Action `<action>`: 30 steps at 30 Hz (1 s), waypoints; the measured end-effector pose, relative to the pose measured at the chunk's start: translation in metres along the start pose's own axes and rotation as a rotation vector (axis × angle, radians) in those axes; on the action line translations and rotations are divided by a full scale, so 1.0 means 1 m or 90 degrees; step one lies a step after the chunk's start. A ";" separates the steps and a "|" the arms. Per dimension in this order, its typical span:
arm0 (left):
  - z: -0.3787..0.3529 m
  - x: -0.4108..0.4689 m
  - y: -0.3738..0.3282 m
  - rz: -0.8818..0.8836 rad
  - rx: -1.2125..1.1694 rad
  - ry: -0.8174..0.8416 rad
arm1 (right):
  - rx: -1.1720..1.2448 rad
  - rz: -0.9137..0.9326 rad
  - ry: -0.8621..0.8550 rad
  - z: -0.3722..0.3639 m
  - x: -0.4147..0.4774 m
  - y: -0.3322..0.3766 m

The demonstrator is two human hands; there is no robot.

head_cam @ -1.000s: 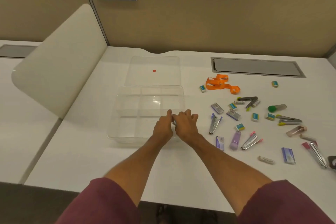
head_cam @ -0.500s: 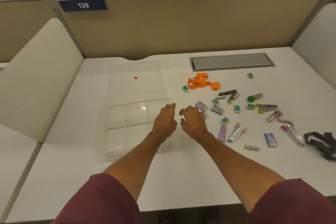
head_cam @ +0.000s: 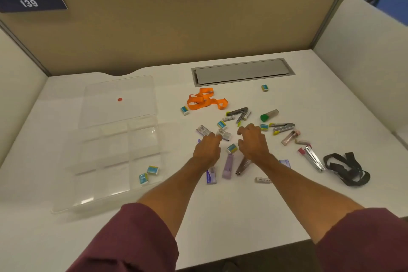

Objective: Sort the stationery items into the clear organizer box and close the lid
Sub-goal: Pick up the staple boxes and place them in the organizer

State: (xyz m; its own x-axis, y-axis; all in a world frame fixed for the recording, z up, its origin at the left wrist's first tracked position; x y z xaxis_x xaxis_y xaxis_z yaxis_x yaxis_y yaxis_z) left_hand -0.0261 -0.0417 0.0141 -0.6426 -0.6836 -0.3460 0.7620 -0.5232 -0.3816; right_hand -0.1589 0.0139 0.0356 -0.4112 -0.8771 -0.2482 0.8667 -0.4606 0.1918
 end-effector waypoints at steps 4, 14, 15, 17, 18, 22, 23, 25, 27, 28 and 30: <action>-0.016 0.022 -0.022 -0.014 -0.007 0.034 | 0.024 -0.001 0.007 -0.001 0.015 -0.030; -0.032 0.050 -0.048 0.050 0.077 0.036 | 0.078 0.023 0.049 -0.011 0.049 -0.060; -0.031 0.051 -0.049 0.049 0.076 0.037 | 0.081 0.024 0.058 -0.013 0.052 -0.059; -0.026 0.052 -0.049 0.035 0.074 0.037 | 0.091 0.029 0.083 -0.018 0.056 -0.058; -0.023 0.052 -0.049 0.022 0.074 0.041 | 0.088 0.036 0.098 -0.021 0.057 -0.057; -0.008 0.049 -0.039 -0.017 0.063 0.062 | 0.011 0.049 0.118 -0.027 0.059 -0.052; -0.002 0.047 -0.035 -0.019 0.056 0.056 | 0.004 0.041 0.110 -0.026 0.059 -0.051; 0.009 0.039 -0.025 -0.017 0.044 0.037 | 0.024 0.030 0.087 -0.024 0.059 -0.044; 0.019 0.029 -0.014 -0.008 0.027 0.014 | 0.075 0.040 0.053 -0.019 0.057 -0.031; 0.025 0.024 -0.007 -0.001 0.021 0.000 | 0.095 0.050 0.036 -0.015 0.057 -0.021; 0.036 0.013 0.006 0.016 0.012 -0.026 | 0.127 0.066 0.016 -0.009 0.055 0.003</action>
State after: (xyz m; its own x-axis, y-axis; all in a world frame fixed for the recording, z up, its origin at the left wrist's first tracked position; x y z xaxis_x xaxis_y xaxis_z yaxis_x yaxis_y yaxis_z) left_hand -0.0268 -0.0719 0.0388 -0.6194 -0.7170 -0.3198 0.7798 -0.5146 -0.3565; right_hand -0.1767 -0.0342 0.0143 -0.3130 -0.9187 -0.2408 0.8298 -0.3878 0.4013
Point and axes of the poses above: each hand's wrist, its own x-axis towards the middle knuckle, its own z-axis out of the back of the hand, y = z × x, the point moved 3 cm from there along x, towards the middle knuckle, and after that the axes turned 8 degrees about y, right-handed, at the moved point
